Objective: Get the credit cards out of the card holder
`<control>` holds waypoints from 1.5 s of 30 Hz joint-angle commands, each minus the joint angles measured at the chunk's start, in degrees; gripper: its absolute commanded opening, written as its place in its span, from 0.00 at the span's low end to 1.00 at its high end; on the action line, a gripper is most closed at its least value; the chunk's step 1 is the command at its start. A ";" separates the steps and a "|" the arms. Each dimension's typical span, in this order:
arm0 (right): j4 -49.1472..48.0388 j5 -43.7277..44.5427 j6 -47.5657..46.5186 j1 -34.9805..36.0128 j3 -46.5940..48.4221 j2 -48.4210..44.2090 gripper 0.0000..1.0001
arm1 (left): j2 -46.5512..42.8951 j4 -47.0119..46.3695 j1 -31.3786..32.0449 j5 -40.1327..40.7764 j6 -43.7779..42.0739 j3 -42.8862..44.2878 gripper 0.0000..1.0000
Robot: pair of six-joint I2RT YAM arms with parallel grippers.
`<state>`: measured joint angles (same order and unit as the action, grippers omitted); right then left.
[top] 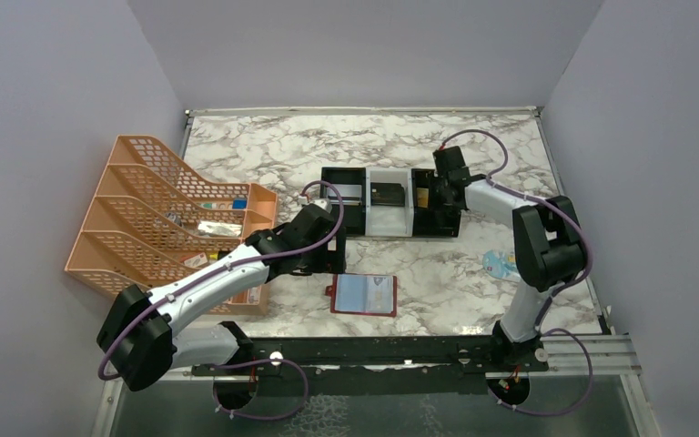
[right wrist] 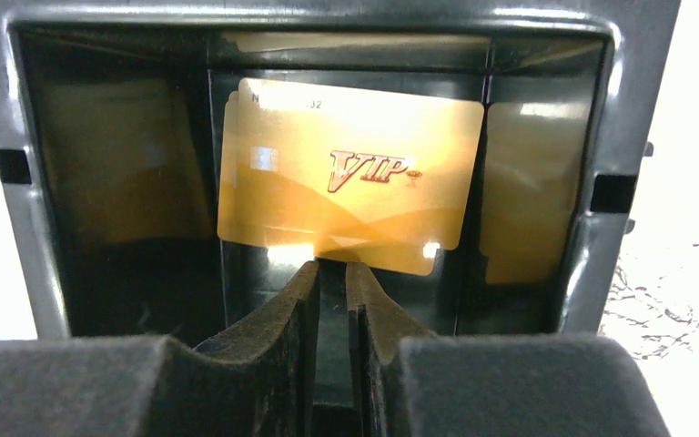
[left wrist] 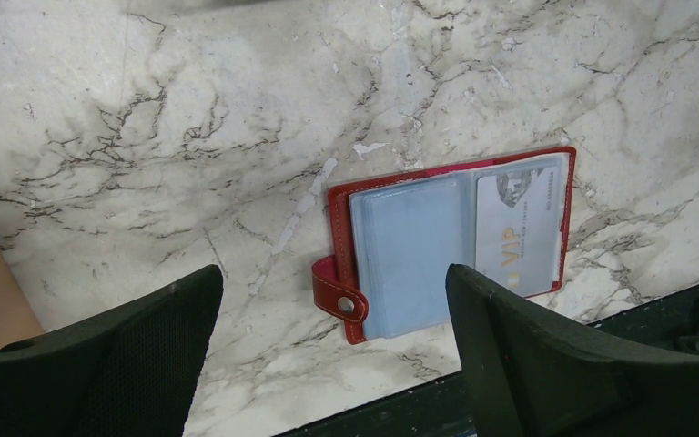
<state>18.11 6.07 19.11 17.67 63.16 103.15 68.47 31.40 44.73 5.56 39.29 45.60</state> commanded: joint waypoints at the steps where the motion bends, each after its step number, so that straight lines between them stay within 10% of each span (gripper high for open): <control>1: -2.32 3.31 -1.97 0.33 2.23 2.49 0.18 | 0.17 -0.61 -0.26 0.72 0.49 1.58 0.95; 17: -7.50 9.04 -2.02 2.39 0.13 -0.54 0.22 | -0.09 -0.43 -0.26 0.51 1.54 1.07 0.95; 27: -13.09 2.82 4.41 2.71 -13.60 -23.04 0.36 | 0.19 -1.77 -0.18 -2.21 1.49 0.76 0.94; 36: -18.93 -28.09 15.46 3.41 -28.74 -37.89 0.39 | -0.84 -14.69 0.29 -14.22 3.58 -3.76 0.88; 45: -17.72 -34.94 16.67 8.08 -37.64 -42.88 0.27 | -0.15 -26.61 3.29 -15.61 8.74 -9.83 0.82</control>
<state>1.74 -22.33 33.95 24.34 27.94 63.22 68.49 12.84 46.54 -8.14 45.06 37.45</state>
